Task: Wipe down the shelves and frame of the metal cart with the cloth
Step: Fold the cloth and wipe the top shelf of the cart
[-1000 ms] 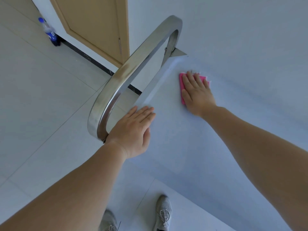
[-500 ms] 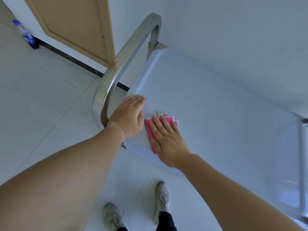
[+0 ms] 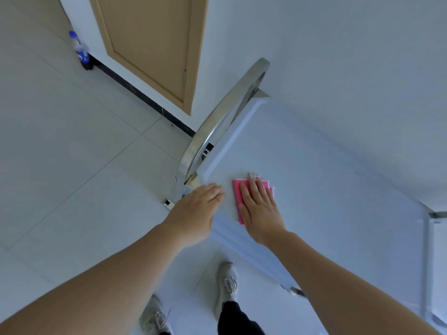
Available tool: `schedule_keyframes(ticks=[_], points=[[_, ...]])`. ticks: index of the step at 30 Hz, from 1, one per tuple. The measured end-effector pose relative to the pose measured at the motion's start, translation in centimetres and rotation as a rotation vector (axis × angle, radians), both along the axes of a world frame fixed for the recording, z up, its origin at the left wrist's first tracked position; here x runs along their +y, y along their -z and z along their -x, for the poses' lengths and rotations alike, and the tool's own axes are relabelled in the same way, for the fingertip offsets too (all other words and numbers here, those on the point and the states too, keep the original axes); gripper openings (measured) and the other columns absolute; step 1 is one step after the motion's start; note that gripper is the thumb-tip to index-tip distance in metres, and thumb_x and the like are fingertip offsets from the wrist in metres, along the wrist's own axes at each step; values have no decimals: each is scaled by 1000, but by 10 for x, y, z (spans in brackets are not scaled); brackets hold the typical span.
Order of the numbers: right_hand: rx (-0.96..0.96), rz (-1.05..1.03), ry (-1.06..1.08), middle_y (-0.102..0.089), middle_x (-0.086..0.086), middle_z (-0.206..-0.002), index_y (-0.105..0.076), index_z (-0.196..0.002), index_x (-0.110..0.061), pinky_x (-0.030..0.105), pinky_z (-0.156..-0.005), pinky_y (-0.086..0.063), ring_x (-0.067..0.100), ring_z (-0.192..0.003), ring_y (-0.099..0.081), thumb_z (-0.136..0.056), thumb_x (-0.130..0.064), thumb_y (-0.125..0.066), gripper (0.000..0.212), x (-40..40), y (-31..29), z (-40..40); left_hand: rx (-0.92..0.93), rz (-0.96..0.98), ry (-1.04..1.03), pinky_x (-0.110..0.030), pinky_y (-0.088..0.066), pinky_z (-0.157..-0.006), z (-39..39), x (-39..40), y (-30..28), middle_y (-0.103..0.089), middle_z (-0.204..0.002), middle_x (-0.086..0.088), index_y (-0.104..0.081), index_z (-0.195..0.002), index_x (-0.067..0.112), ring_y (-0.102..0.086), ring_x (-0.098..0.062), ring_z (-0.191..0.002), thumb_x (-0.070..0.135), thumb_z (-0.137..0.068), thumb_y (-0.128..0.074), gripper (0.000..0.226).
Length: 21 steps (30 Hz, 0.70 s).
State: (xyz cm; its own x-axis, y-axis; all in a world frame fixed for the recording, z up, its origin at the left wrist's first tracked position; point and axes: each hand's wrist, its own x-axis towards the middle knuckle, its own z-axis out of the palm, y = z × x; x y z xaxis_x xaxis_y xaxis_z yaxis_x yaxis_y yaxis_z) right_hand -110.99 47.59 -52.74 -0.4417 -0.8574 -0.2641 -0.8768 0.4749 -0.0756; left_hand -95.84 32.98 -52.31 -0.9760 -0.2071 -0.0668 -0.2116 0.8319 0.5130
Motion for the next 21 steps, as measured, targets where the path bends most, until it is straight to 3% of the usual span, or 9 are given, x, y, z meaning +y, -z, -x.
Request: schedule_keyframes(ticks=[3, 8, 12, 21], points=[[23, -14, -67, 13, -1, -156, 6, -148, -22, 28, -108, 25, 22, -145, 13, -99, -41, -14, 56, -17, 5, 25, -12, -16, -29, -23, -13, -112, 1, 1, 6, -20, -154, 7, -26, -144, 20, -12, -7, -141, 11, -92, -35, 54], [23, -10, -66, 7, 6, -159, 6, -149, -22, 38, -116, 13, 23, -145, 13, -99, -43, -12, 57, -71, 10, 95, 81, -40, -82, -18, -22, -106, 0, -4, 7, -37, -146, 12, -45, -136, 23, -29, -1, -135, 7, -86, -46, 52], [34, 3, -45, 3, 9, -159, 1, -150, -18, 43, -118, 5, 27, -145, 8, -100, -40, -15, 57, -102, 11, 145, 182, -5, -94, -32, -51, -89, -1, -4, 1, -64, -120, 4, -69, -109, 16, -59, -11, -112, -7, -60, -71, 54], [43, 84, 80, -7, 10, -157, -5, -149, -14, 45, -118, -2, 28, -145, -3, -98, -36, -17, 57, -166, 11, 219, 221, 56, -66, -40, -47, -95, 0, -3, 11, -63, -121, 5, -68, -112, 16, -56, -12, -115, -10, -59, -70, 59]])
